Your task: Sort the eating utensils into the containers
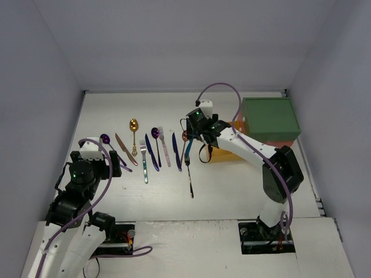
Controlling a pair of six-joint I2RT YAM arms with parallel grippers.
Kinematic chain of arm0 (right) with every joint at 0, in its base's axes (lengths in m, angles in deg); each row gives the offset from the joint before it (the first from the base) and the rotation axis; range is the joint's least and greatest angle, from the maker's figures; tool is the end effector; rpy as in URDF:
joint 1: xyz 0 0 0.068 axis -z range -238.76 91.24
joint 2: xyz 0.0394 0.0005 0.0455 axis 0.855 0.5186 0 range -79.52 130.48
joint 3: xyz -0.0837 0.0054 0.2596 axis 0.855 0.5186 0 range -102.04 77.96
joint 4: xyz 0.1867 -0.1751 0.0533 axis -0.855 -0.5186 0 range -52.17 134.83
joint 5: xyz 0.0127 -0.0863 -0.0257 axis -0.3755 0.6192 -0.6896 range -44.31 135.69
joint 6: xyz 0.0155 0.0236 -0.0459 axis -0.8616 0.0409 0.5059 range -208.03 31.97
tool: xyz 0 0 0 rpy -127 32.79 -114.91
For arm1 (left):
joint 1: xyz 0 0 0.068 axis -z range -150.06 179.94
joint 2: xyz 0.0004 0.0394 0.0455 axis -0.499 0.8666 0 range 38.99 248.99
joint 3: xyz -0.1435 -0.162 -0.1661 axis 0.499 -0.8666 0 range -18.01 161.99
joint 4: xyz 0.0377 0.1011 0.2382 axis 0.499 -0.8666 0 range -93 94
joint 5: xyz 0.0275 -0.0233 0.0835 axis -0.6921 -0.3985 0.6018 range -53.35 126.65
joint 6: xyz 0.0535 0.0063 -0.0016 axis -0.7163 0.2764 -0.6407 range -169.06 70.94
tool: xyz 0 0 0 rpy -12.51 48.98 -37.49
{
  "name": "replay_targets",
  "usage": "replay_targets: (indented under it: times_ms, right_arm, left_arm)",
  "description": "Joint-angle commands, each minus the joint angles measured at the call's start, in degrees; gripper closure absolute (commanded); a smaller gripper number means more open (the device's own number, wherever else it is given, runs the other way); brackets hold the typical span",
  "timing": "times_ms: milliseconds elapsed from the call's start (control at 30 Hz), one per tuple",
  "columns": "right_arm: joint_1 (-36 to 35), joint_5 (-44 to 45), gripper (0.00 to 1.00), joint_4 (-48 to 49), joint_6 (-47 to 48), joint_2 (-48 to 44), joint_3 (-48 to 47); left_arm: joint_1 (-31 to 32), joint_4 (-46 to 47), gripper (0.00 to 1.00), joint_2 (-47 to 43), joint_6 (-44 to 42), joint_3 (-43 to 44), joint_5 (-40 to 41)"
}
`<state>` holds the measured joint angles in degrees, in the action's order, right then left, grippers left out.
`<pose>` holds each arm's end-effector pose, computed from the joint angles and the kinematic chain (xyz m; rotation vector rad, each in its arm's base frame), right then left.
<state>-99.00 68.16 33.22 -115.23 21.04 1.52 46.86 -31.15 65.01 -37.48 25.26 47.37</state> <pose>0.3166 0.2502 0.2652 -0.0266 2.1516 0.2552 0.1002 -0.0235 0.3258 -0.0404 1.8805 -0.1657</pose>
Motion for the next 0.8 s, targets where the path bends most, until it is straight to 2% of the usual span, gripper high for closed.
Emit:
replay_targets:
  times_ms: [0,300,767]
  right_arm:
    - [-2.1,4.1,0.34,0.8,-5.3,-0.6,-4.5]
    - [-3.4,1.7,0.53,0.8,-14.4,7.5,-6.9]
    - [-3.0,5.8,0.56,0.8,-21.6,16.3,-7.1]
  left_arm:
    - [0.2,4.3,0.1,1.2,-0.1,0.3,0.0]
    - [0.2,4.3,0.1,1.2,0.0,0.3,0.0]
    - [0.2,4.3,0.1,1.3,0.1,0.3,-0.4]
